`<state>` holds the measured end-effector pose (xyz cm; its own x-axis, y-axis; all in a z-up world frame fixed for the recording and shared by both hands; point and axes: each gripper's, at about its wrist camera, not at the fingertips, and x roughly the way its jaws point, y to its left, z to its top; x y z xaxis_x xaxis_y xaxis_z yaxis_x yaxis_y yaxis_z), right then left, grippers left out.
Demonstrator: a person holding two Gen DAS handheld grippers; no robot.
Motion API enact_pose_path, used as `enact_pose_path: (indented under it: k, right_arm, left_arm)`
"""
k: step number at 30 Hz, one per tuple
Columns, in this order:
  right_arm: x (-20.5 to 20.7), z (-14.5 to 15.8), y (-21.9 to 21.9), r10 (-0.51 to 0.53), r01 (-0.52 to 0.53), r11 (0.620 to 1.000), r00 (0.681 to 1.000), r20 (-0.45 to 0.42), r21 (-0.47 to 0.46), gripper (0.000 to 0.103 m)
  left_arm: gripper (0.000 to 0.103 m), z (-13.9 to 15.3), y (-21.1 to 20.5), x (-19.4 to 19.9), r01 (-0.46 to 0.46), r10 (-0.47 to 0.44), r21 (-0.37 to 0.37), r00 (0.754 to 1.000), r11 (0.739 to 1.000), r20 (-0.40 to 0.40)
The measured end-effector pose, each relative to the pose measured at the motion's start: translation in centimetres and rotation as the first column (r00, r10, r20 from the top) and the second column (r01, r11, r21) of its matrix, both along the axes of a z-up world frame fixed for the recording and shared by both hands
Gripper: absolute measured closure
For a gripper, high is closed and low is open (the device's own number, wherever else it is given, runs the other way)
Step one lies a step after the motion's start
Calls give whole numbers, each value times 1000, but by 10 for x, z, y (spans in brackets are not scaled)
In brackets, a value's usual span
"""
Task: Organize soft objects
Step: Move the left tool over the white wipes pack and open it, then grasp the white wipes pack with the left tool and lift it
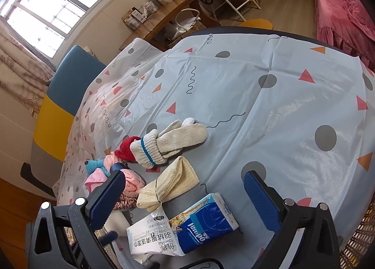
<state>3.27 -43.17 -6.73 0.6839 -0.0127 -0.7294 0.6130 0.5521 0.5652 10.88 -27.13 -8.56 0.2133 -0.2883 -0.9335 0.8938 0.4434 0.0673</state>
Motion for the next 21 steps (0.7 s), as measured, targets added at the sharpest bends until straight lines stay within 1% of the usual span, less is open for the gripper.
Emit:
enact_pose_path:
  k: [1,2,4,5,7,8,10,11,12,16,20,21]
  right_arm:
    - [0,-1,0,3,-3,1000,1000,-2,3,0]
    - [1,-1,0,5,-5,1000,1000,-4,5,0]
    - [2,-2,0,10,-10,1000,1000,-4,9,0]
    - [2,-2,0,11,-11,1000,1000,-2,13,0]
    - [1,-4,-2,7,-7,1000,1000,3,24,0]
    - [0,-5,-3,4,-4,999,1000,6,35,0]
    - [0,-6,-5,2,-2,999,1000,10,47,0]
    - [1,-7,-5,1,-1,999,1000,5,45,0]
    - [1,-7,-5,2,-2,999,1000,6,49,0]
    - [3,-8,-3,13,-13,999,1000,-2,50,0]
    - [8,-12,0,42,-40,997,999,-18,64,0]
    - [10,-13,2,56,-55,996,998,-25,65,0]
  left_arm:
    - [13,-4,-6,-1,35,-35,36,999,999,13]
    - [17,-10,-12,-4,70,-72,76,997,995,33]
    - [16,-18,-17,-5,111,-114,99,993,989,29]
    - [16,-22,-19,-4,114,-117,102,993,988,19]
    - [17,-27,-18,-5,108,-108,84,994,991,-5]
    - [19,-29,-15,-6,104,-102,76,995,992,-19]
    - [25,-28,-7,-12,90,-89,57,996,994,-13]
    - [29,-26,-1,-14,82,-81,46,997,996,-17]
    - [32,-25,5,-16,65,-65,36,998,997,-23]
    - [33,-24,35,-28,-66,65,-11,995,998,-77]
    - [31,-23,69,-51,-195,186,-64,975,979,-118]
    - [30,-24,74,-55,-210,202,-70,973,975,-110]
